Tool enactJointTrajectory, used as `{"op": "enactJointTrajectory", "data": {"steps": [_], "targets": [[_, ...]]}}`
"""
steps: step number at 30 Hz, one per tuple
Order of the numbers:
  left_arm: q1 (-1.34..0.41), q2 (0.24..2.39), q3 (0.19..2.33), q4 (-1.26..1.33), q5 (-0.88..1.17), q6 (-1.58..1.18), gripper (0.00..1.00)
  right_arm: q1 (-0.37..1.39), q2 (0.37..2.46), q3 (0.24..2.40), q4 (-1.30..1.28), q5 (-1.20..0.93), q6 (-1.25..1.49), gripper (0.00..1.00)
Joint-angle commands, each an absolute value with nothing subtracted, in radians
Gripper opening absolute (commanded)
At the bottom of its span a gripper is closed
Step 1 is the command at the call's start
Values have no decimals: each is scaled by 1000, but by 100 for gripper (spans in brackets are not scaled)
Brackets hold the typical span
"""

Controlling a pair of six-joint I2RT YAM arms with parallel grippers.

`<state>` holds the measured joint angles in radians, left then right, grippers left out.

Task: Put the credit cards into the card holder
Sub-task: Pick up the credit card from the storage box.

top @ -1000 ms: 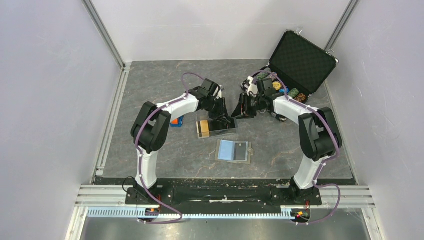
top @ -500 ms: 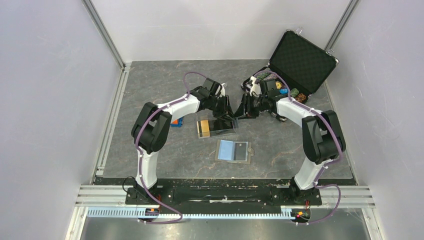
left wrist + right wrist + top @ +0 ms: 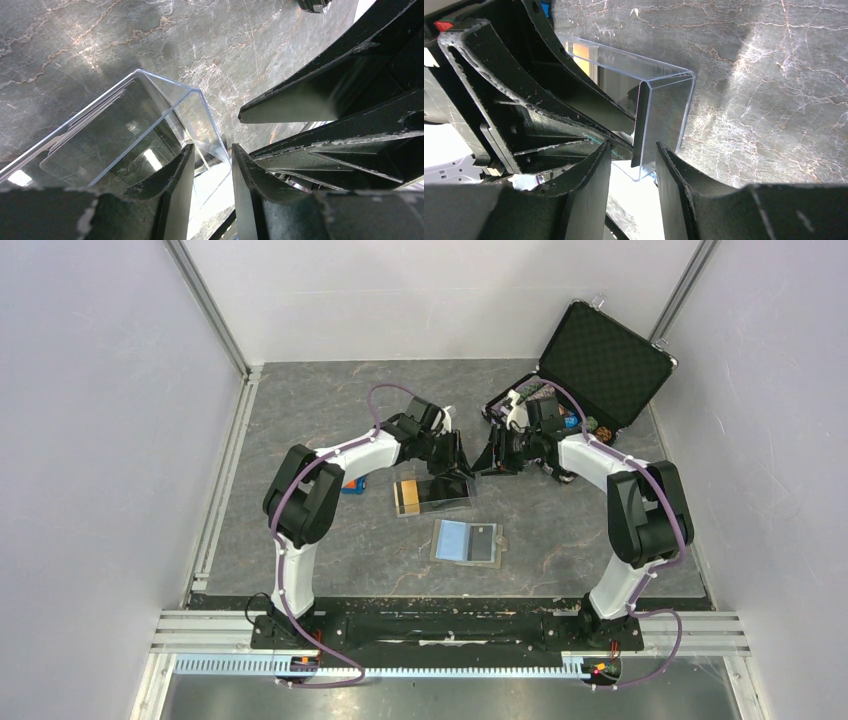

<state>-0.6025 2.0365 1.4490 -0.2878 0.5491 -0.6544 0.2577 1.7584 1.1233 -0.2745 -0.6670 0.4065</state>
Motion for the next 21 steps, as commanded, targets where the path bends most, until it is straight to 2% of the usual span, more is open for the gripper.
{"op": "enactJointTrajectory", "data": {"steps": [1,6,15,16,18,21], "targets": [[-606,2014,1412,-226,565,-688,41,249,1716,1123,-253,-687,388,40],[-592,2020,1331,-96,599,-772,39,241,1712,1117,-254,-691,382,41],[-590,2024,1333,-173,525,-753,27,230,1706,1097,-253,-700,376,41],[-590,2032,1337,-181,524,-752,25,229,1706,1097,-253,-702,376,41],[-590,2043,1347,-201,521,-749,13,229,1705,1099,-255,-704,375,41],[-589,2037,1367,-244,506,-730,3,224,1699,1101,-255,-704,374,41]]}}
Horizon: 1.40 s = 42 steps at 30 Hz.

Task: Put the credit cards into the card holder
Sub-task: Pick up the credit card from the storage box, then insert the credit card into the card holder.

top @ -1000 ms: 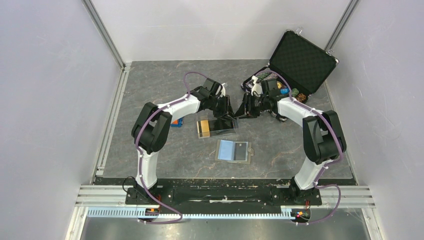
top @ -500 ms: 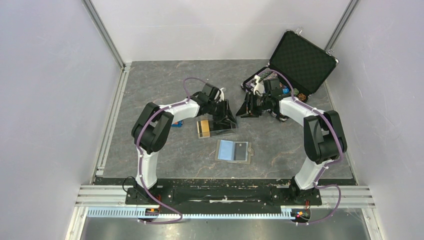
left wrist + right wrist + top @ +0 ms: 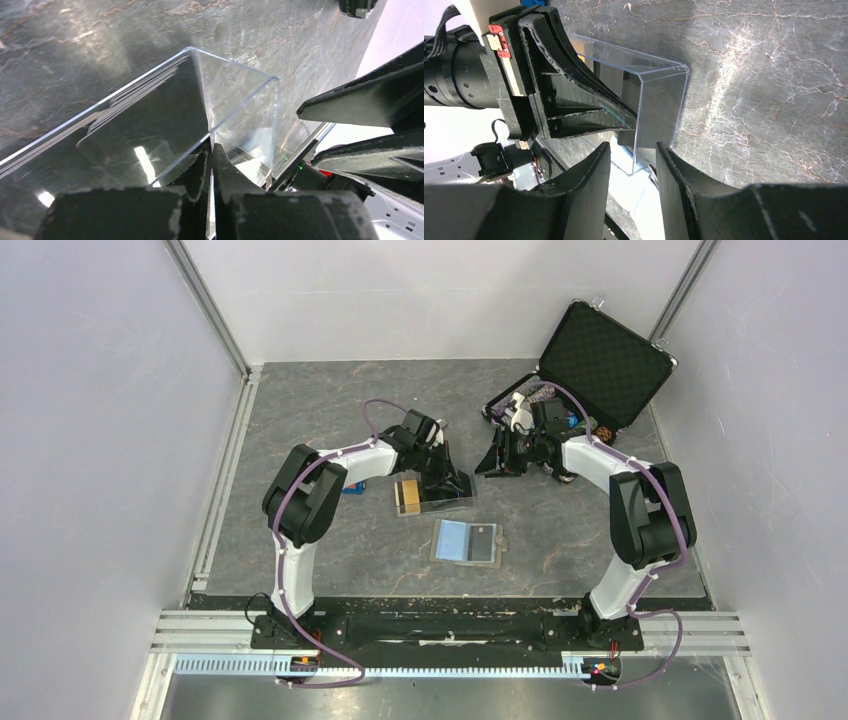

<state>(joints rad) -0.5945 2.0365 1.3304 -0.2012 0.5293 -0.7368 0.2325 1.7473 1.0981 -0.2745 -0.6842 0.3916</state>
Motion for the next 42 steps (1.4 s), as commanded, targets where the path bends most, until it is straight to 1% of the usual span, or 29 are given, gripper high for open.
{"op": "enactJointTrajectory", "data": {"steps": [1,3,6,12,16,21,23,26,29,33,36,39,42], "targets": [[-589,2029,1372,-257,494,-723,2,223,1695,1101,-256,-704,375,41],[-589,1993,1385,-296,463,-698,2,218,1685,1102,-257,-704,375,42],[-590,1927,1402,-362,398,-653,2,212,1663,1101,-259,-706,373,47],[-589,1766,1381,-413,354,-599,2,200,1594,1086,-264,-744,341,62],[-590,1663,1308,-377,403,-602,2,189,1524,1028,-269,-781,319,67],[-589,1552,1165,-236,561,-661,2,186,1424,907,-215,-859,324,71],[-589,1519,1095,-144,636,-712,2,187,1382,836,-144,-929,369,71],[-594,1482,997,-7,717,-792,2,187,1321,713,34,-1018,475,70],[-607,1465,926,127,788,-859,2,192,1271,617,181,-1063,587,70],[-636,1454,870,253,814,-934,2,216,1230,526,370,-1095,719,69],[-656,1451,845,334,820,-984,2,233,1215,486,455,-1099,789,68],[-674,1449,835,356,809,-997,2,245,1206,461,525,-1096,835,62],[-691,1446,829,361,795,-1003,2,254,1202,428,653,-1094,932,48]]}}
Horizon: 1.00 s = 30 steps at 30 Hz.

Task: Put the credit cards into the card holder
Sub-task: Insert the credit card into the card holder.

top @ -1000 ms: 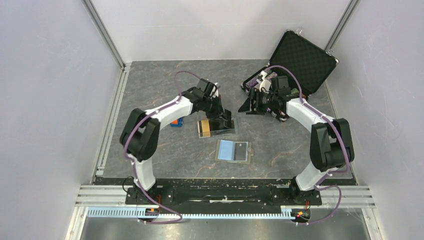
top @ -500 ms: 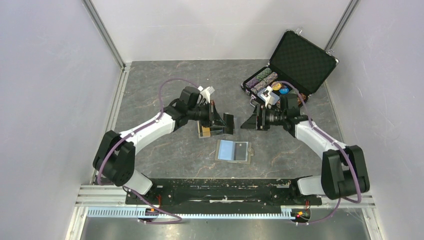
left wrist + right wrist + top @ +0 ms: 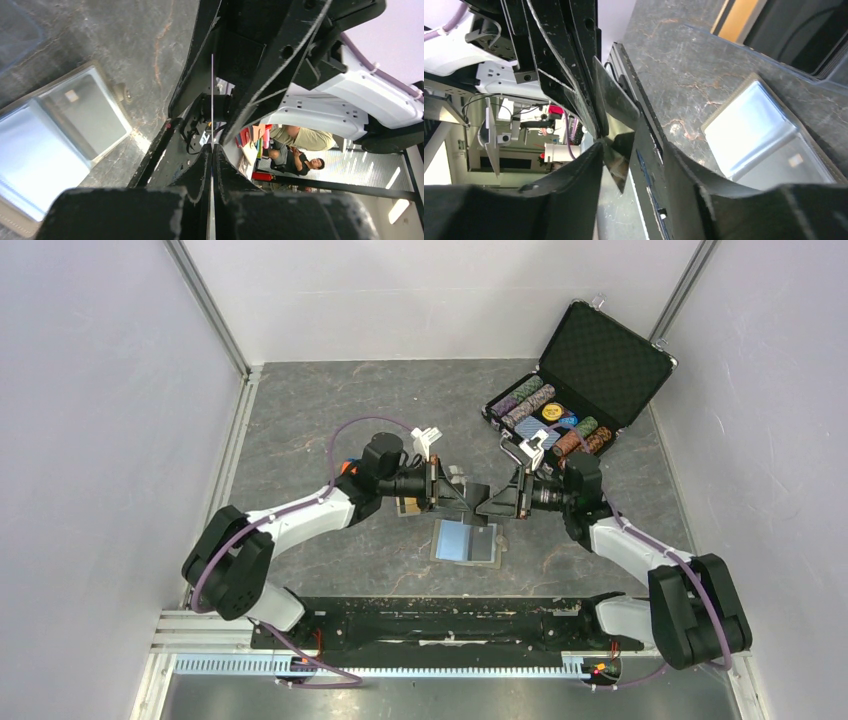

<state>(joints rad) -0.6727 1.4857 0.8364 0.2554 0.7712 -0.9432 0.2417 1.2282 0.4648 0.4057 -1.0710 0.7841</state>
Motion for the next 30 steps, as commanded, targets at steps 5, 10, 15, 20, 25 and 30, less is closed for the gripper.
{"op": "enactJointTrajectory", "data": {"steps": [5,10,15,20,25,30], "targets": [[-698,1430,805,359,760,-1009,15,255,1184,395,732,-1081,994,6],[-698,1388,786,199,649,-955,40,255,1175,394,645,-1073,922,0],[-698,1370,781,-68,487,-871,42,256,1170,440,352,-1016,714,0],[-698,1417,827,-355,298,-763,40,255,1194,501,28,-919,486,0],[-707,1565,913,-404,233,-698,38,255,1214,519,-116,-863,387,0],[-728,1717,1046,-393,217,-675,35,255,1221,525,-173,-840,350,0]]}}
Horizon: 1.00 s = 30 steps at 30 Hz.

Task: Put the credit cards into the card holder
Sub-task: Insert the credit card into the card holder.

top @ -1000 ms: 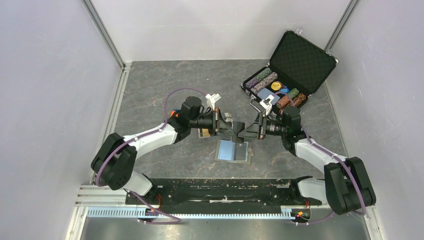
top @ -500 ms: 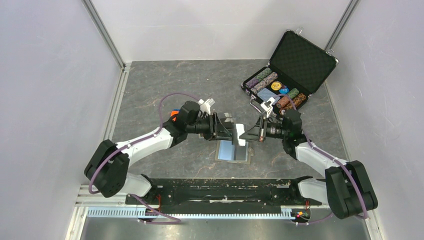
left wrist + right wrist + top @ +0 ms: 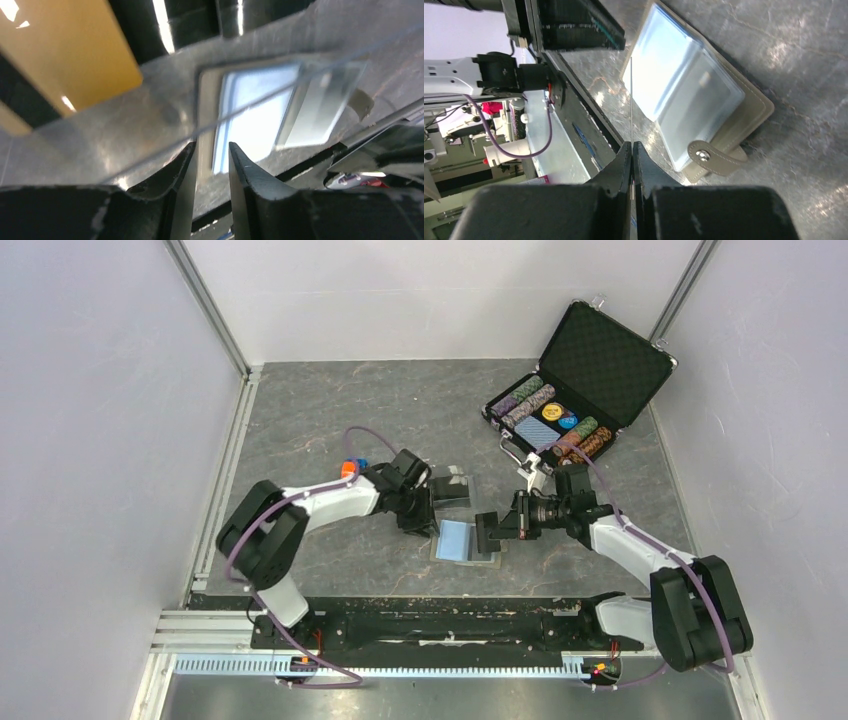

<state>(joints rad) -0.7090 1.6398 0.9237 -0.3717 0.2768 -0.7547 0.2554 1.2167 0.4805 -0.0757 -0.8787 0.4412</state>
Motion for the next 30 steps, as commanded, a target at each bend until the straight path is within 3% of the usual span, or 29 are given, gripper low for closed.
{"op": "enactJointTrajectory", "data": {"steps": [1,6,16,21,30], "targets": [[-730,1745,1071,-395,210,-673,35,256,1220,526,-180,-834,346,0],[-730,1869,1231,-484,178,-643,30,255,1217,520,-195,-806,342,0],[-729,2028,1439,-519,225,-620,30,257,1234,530,-200,-804,341,0],[-729,1947,1391,-525,232,-609,34,259,1241,544,-198,-805,339,0],[-729,1734,1116,-458,282,-646,41,289,1266,578,-191,-799,346,0]]}}
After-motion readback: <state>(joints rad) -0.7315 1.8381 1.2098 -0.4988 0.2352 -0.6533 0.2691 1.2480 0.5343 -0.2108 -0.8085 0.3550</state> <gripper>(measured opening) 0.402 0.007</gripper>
